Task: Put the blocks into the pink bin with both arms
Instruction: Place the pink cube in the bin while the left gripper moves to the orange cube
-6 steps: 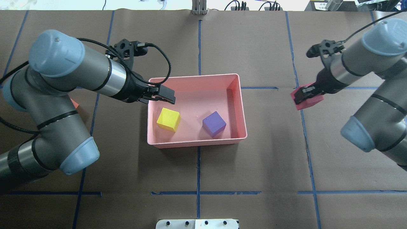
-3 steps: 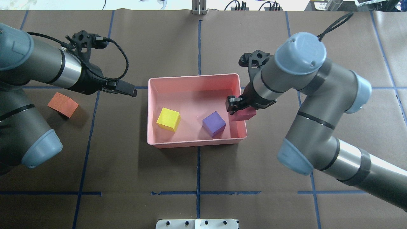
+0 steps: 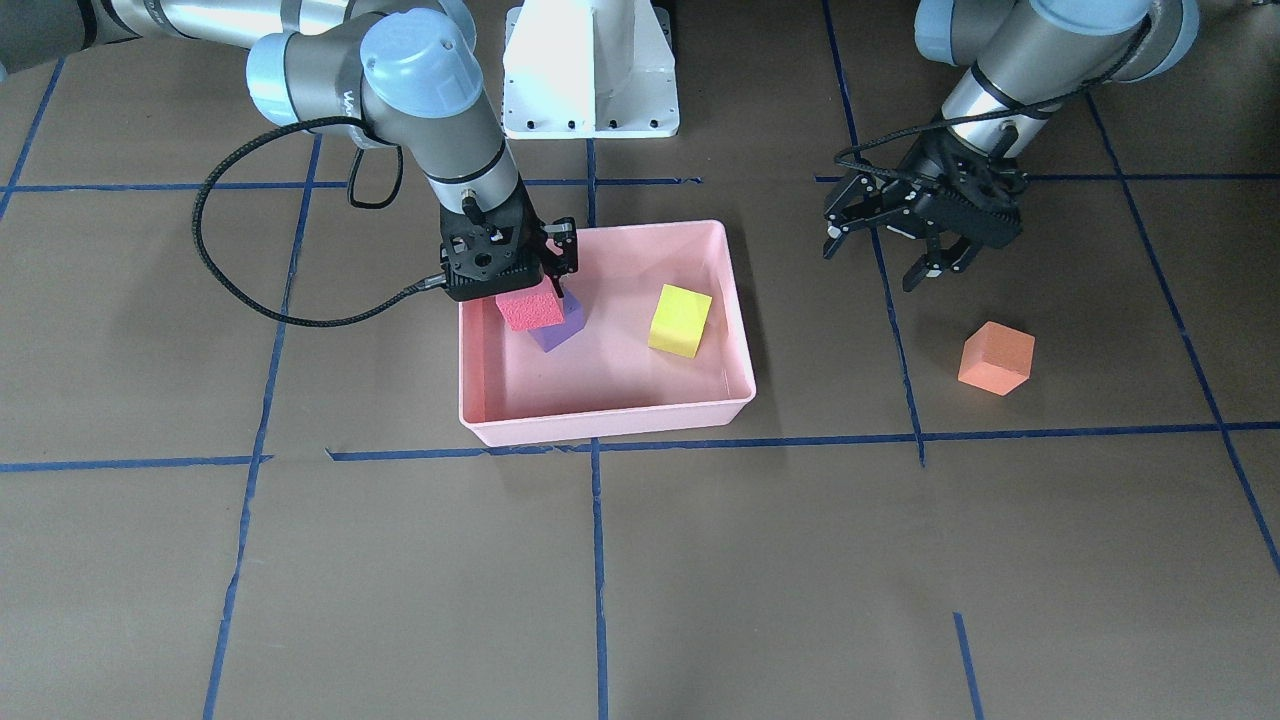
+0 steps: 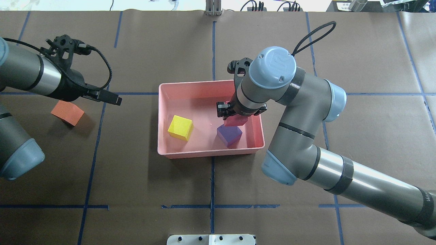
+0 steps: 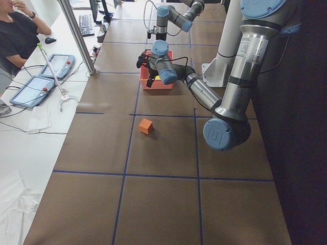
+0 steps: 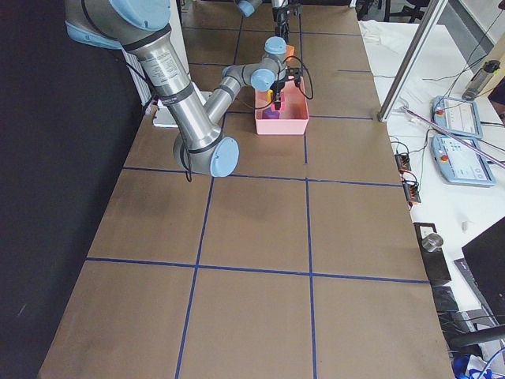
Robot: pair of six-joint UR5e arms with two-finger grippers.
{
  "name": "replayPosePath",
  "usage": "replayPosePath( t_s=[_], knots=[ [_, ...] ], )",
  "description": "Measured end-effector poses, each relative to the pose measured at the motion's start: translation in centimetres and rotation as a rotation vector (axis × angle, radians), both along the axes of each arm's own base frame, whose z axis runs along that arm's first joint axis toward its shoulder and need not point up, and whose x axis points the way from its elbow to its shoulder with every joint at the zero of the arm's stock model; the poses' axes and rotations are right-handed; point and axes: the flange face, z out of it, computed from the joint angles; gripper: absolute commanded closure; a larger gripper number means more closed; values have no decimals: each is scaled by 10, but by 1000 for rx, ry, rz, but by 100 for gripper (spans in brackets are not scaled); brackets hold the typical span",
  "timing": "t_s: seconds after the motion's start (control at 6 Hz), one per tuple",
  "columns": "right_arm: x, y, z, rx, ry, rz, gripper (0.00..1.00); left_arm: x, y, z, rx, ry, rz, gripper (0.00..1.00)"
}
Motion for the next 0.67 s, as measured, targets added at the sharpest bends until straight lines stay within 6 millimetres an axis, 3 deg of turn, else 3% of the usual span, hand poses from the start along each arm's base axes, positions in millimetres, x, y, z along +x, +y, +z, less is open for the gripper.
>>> replayPosePath(
  t_s=[0.33,0.5,0.67],
  knots=[
    [-9,-15,11,9,16,52,0,-21,-1,50,126,-116,89,0],
    [-1,-20,9,7,6,66,0,-28,-7,75,168,-171,126,0],
    [24,-25,10,-8,-17,70,0,-35,-18,101,195,-221,156,0]
  ],
)
